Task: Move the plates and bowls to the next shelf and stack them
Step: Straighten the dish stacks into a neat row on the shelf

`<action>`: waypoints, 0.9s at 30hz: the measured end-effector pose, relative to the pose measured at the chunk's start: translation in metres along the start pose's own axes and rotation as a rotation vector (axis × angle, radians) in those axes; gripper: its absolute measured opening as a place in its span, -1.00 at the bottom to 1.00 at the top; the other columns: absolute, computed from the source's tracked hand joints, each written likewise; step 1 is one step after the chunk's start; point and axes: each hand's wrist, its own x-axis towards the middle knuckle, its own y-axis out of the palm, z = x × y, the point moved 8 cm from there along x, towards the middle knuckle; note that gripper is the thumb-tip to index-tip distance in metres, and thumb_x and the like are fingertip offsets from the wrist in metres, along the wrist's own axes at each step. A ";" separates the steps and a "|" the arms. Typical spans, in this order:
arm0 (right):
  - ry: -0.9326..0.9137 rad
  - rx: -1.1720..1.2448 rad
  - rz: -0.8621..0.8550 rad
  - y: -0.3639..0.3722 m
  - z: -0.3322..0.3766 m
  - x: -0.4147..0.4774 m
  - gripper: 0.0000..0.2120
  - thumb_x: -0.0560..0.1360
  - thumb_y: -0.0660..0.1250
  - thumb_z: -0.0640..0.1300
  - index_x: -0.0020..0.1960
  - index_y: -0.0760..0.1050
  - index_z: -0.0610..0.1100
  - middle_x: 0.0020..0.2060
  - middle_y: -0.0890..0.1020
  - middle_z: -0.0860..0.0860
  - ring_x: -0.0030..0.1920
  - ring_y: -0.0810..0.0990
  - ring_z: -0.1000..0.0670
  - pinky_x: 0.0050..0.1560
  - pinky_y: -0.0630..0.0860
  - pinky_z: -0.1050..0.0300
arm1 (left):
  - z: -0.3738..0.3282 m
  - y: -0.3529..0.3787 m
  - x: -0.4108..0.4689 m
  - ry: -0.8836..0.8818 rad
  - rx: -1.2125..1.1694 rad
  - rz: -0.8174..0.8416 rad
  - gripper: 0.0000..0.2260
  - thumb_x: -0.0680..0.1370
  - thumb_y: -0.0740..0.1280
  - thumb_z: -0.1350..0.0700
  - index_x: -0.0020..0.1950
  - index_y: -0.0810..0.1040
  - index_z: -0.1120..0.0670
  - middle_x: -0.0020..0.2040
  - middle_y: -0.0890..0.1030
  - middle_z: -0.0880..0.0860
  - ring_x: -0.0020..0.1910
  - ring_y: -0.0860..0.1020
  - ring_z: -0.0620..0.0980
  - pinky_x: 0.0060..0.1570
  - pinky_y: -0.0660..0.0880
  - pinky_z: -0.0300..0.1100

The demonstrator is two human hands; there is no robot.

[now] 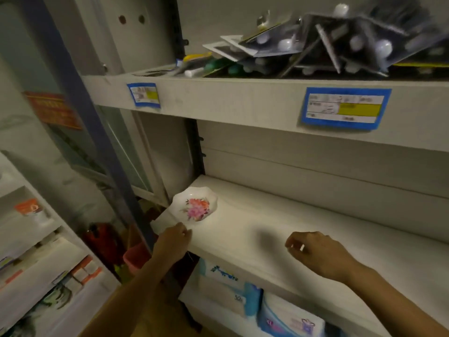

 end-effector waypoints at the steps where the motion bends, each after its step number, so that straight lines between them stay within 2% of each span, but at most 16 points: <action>1: 0.034 0.013 -0.007 0.003 0.005 0.005 -0.73 0.59 0.11 0.06 0.22 0.45 0.07 0.14 0.57 0.11 -0.09 0.46 0.14 -0.22 0.33 0.42 | 0.008 -0.003 0.015 -0.013 -0.028 -0.005 -0.68 0.58 0.13 0.01 0.16 0.47 0.20 0.05 0.59 0.22 -0.03 0.55 0.17 -0.05 0.46 -0.05; 3: 0.098 0.033 -0.024 0.007 0.015 0.012 -0.73 0.58 0.12 0.06 0.21 0.46 0.07 0.14 0.58 0.10 -0.06 0.50 0.13 -0.11 0.39 0.36 | 0.023 -0.008 0.042 -0.068 -0.055 -0.005 -0.62 0.59 0.12 0.00 0.29 0.38 0.22 0.21 0.52 0.23 0.18 0.50 0.21 0.13 0.44 -0.03; 5: 0.156 0.051 -0.030 0.012 0.022 0.013 -0.74 0.58 0.13 0.05 0.21 0.46 0.07 0.13 0.59 0.10 -0.05 0.53 0.12 -0.06 0.43 0.32 | 0.036 -0.005 0.068 -0.124 -0.065 0.024 -0.54 0.60 0.10 -0.04 0.35 0.30 0.26 0.25 0.49 0.24 0.23 0.47 0.21 0.25 0.40 -0.02; 7: 0.206 0.066 -0.033 0.015 0.026 0.011 -0.75 0.58 0.13 0.04 0.20 0.46 0.06 0.12 0.59 0.10 -0.04 0.55 0.11 -0.04 0.46 0.31 | 0.049 0.003 0.092 -0.200 -0.121 0.060 -0.50 0.58 0.10 -0.10 0.33 0.30 0.27 0.05 0.59 0.22 0.12 0.55 0.21 0.27 0.40 0.03; 9: 0.248 0.076 -0.037 0.017 0.027 0.005 -0.74 0.58 0.14 0.04 0.21 0.46 0.06 0.12 0.59 0.10 -0.06 0.53 0.12 -0.06 0.43 0.34 | 0.059 0.016 0.108 -0.282 -0.276 0.098 -0.50 0.56 0.13 -0.14 0.26 0.38 0.26 -0.21 0.62 0.16 -0.14 0.62 0.17 0.13 0.49 0.05; 11: 0.292 0.086 -0.044 0.017 0.026 -0.002 -0.74 0.58 0.13 0.03 0.21 0.46 0.05 0.13 0.60 0.10 -0.08 0.49 0.15 -0.05 0.43 0.34 | 0.059 0.030 0.117 -0.331 -0.455 0.169 -0.56 0.57 0.18 -0.07 0.23 0.40 0.28 -0.11 0.63 0.22 -0.32 0.57 0.12 -0.20 0.56 -0.06; 13: 0.339 0.095 -0.048 0.015 0.023 -0.011 -0.74 0.58 0.13 0.02 0.22 0.46 0.04 0.13 0.60 0.10 -0.08 0.50 0.14 -0.04 0.44 0.33 | 0.055 0.044 0.120 -0.350 -0.619 0.251 -0.64 0.59 0.19 0.10 0.27 0.37 0.32 -0.07 0.58 0.26 -0.42 0.54 0.09 -0.47 0.51 -0.16; 15: 0.388 0.091 -0.055 0.013 0.019 -0.021 -0.75 0.58 0.13 0.03 0.21 0.46 0.06 0.13 0.60 0.10 -0.07 0.52 0.12 -0.04 0.45 0.30 | 0.053 0.051 0.122 -0.348 -0.724 0.275 -0.68 0.57 0.12 0.28 0.30 0.34 0.37 -0.08 0.52 0.26 -0.47 0.56 0.09 -0.63 0.49 -0.24; 16: 0.410 0.087 -0.057 0.013 0.017 -0.026 -0.75 0.58 0.12 0.03 0.20 0.46 0.06 0.12 0.60 0.11 -0.07 0.53 0.11 -0.05 0.45 0.29 | 0.054 0.052 0.122 -0.350 -0.745 0.274 -0.68 0.56 0.10 0.32 0.30 0.33 0.39 -0.10 0.52 0.26 -0.44 0.54 0.10 -0.61 0.51 -0.22; 19: 0.471 0.085 -0.063 0.016 0.015 -0.044 -0.75 0.58 0.12 0.03 0.20 0.46 0.06 0.12 0.60 0.10 0.01 0.57 0.07 0.02 0.50 0.21 | 0.052 0.052 0.119 -0.282 -0.700 0.276 -0.67 0.54 0.09 0.34 0.28 0.35 0.40 -0.36 0.61 0.18 -0.36 0.51 0.13 -0.22 0.58 -0.02; 21: 0.496 0.088 -0.062 0.018 0.013 -0.058 -0.74 0.58 0.12 0.02 0.22 0.45 0.04 0.13 0.60 0.09 0.02 0.58 0.07 0.07 0.52 0.20 | 0.046 0.050 0.112 -0.191 -0.661 0.276 -0.67 0.54 0.09 0.33 0.29 0.36 0.35 -0.20 0.59 0.23 -0.36 0.54 0.14 -0.28 0.58 -0.04; 24: 0.543 0.086 -0.069 0.019 0.005 -0.085 -0.75 0.58 0.13 0.02 0.22 0.45 0.04 0.12 0.60 0.09 -0.03 0.56 0.10 0.06 0.52 0.22 | 0.028 0.047 0.093 -0.038 -0.599 0.298 -0.71 0.54 0.10 0.32 0.26 0.38 0.26 -0.03 0.54 0.21 -0.34 0.58 0.17 -0.14 0.56 0.08; 25: 0.560 0.081 -0.073 0.019 0.002 -0.095 -0.75 0.58 0.13 0.02 0.21 0.44 0.05 0.12 0.61 0.09 -0.02 0.57 0.09 0.07 0.54 0.20 | 0.019 0.046 0.082 0.002 -0.587 0.309 -0.73 0.55 0.11 0.32 0.24 0.39 0.23 -0.01 0.53 0.20 -0.34 0.59 0.17 -0.16 0.55 0.07; 27: 0.590 0.077 -0.074 0.020 -0.005 -0.116 -0.75 0.58 0.12 0.02 0.22 0.44 0.05 0.12 0.60 0.09 0.00 0.57 0.09 0.08 0.54 0.19 | 0.000 0.043 0.056 0.088 -0.576 0.342 -0.78 0.56 0.12 0.31 0.17 0.39 0.17 -0.01 0.53 0.19 -0.35 0.58 0.15 -0.33 0.56 -0.04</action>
